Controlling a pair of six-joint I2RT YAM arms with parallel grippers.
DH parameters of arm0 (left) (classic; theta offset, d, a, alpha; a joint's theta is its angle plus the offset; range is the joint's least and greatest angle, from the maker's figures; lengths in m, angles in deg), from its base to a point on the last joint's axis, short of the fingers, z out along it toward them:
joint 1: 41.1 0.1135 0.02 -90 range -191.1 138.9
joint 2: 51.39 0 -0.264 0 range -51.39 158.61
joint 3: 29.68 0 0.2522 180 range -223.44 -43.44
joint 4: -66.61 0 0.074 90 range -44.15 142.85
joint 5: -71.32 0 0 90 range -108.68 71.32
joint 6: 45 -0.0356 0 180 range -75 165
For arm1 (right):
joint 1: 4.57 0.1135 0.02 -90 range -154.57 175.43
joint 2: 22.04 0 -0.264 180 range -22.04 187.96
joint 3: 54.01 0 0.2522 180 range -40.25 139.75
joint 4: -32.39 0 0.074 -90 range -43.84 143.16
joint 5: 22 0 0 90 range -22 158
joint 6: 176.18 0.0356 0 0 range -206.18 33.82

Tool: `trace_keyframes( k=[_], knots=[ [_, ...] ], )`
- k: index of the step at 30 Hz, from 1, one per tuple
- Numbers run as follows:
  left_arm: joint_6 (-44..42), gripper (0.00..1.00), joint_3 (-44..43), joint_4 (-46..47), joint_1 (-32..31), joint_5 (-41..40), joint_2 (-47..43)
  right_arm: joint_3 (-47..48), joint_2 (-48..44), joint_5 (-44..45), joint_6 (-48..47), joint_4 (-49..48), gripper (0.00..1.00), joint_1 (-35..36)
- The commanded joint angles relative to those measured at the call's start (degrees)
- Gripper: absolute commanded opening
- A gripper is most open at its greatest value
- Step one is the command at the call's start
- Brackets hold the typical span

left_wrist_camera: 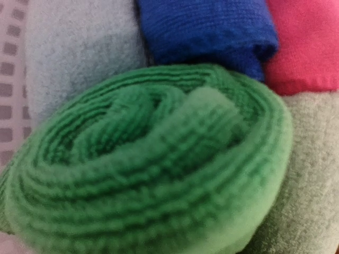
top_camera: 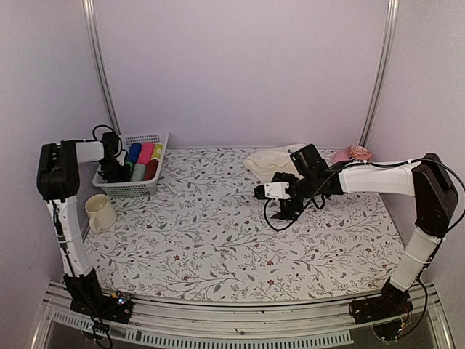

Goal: Roll the towels
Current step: Adjust the towel in the bin.

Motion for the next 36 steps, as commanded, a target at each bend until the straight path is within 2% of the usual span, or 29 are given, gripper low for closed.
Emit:
trace_keyframes(
  k=[1, 2, 7, 12, 16, 18, 19, 21, 24, 36],
  knots=[
    [-1.6, 0.06, 0.6, -2.3, 0.3, 5.2, 0.0, 1.3, 0.8, 0.1, 0.0, 0.7, 0.99, 0.4],
    [-2.3, 0.00, 0.5, -2.4, 0.4, 6.9, -0.5, 1.4, 0.8, 0.1, 0.0, 0.6, 0.99, 0.4],
    [-4.8, 0.00, -1.9, -7.4, 2.2, 17.1, -0.9, 1.3, 0.7, -0.1, 0.0, 0.7, 0.99, 0.4],
    [-5.5, 0.00, -0.8, -9.3, 4.6, 27.4, 0.1, 1.3, 0.4, -0.2, 0.0, 0.7, 0.99, 0.6],
    [-5.9, 0.00, -0.3, -9.6, 5.3, 33.1, 2.4, 1.3, 0.6, 0.0, 0.0, 0.7, 0.99, 0.8],
    [-5.7, 0.00, -0.5, -10.2, 5.4, 32.8, 3.8, 1.3, 0.5, 0.0, 0.0, 0.7, 0.99, 0.8],
    [-5.4, 0.03, -0.6, -10.3, 5.4, 32.3, 4.4, 1.3, 0.4, 0.0, 0.0, 0.7, 0.99, 0.7],
    [-4.5, 0.20, -0.4, -10.1, 5.4, 29.3, 4.9, 1.4, 0.5, 0.0, 0.0, 0.7, 0.99, 0.8],
    [-2.8, 0.38, 0.4, -8.5, 5.3, 24.8, 3.8, 1.4, 0.6, 0.0, -0.1, 0.7, 0.99, 0.8],
    [1.0, 0.73, -1.4, -5.6, 5.1, 18.1, -6.1, 1.4, 0.7, 0.5, -0.1, 0.7, 0.99, 1.1]
  ],
)
